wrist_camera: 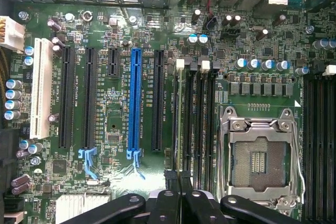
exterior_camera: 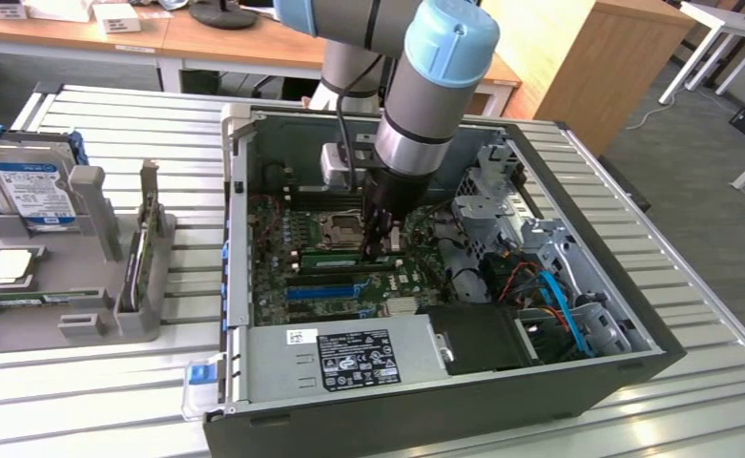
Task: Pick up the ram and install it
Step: 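Insert the ram into the slot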
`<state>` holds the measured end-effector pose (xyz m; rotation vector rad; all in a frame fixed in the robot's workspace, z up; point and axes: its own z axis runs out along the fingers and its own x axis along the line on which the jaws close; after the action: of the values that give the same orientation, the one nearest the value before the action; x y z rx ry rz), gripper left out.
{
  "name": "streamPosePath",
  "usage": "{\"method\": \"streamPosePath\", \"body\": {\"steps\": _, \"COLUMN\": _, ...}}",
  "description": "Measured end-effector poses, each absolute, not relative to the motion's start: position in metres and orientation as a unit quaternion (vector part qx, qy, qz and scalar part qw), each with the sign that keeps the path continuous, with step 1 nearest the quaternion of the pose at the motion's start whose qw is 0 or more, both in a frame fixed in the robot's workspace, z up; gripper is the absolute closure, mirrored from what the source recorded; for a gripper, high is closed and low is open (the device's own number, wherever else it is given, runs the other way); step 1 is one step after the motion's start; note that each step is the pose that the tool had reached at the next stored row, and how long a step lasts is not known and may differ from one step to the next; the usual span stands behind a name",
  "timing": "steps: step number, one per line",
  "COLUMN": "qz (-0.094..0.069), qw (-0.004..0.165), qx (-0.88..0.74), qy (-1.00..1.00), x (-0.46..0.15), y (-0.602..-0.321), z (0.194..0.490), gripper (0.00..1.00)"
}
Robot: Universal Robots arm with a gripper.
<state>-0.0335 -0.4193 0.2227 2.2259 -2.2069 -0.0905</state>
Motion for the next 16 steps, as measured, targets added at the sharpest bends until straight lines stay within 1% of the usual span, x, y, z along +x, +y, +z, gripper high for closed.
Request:
{"method": "streamPosePath", "body": {"steps": 4, "qz": -0.029, "qw": 0.003, "qx": 0.710, "qy": -0.704, "x": -0.0335, "y": -0.4192, "z": 0.2225, "gripper": 0.87}}
{"method": "streamPosePath", "body": {"steps": 5, "qz": -0.029, "qw": 0.003, "qx": 0.710, "qy": -0.704, "x": -0.0335, "y": -0.4192, "z": 0.2225, "gripper": 0.82}}
{"method": "streamPosePath", "body": {"steps": 6, "qz": -0.029, "qw": 0.003, "qx": 0.710, "qy": -0.704, "x": -0.0335, "y": -0.4192, "z": 0.2225, "gripper": 0.82}}
{"method": "streamPosePath", "body": {"steps": 7, "qz": -0.029, "qw": 0.003, "qx": 0.710, "qy": -0.704, "x": -0.0335, "y": -0.4192, "z": 0.2225, "gripper": 0.75}}
{"method": "streamPosePath", "body": {"steps": 8, "qz": -0.029, "qw": 0.003, "qx": 0.710, "qy": -0.704, "x": -0.0335, "y": -0.4192, "z": 0.2226, "gripper": 0.75}}
{"method": "streamPosePath", "body": {"steps": 9, "qz": -0.029, "qw": 0.003, "qx": 0.710, "qy": -0.704, "x": -0.0335, "y": -0.4192, "z": 0.2226, "gripper": 0.69}}
{"method": "streamPosePath", "body": {"steps": 16, "qz": -0.029, "qw": 0.003, "qx": 0.710, "qy": -0.704, "x": -0.0335, "y": -0.4193, "z": 0.2238, "gripper": 0.69}}
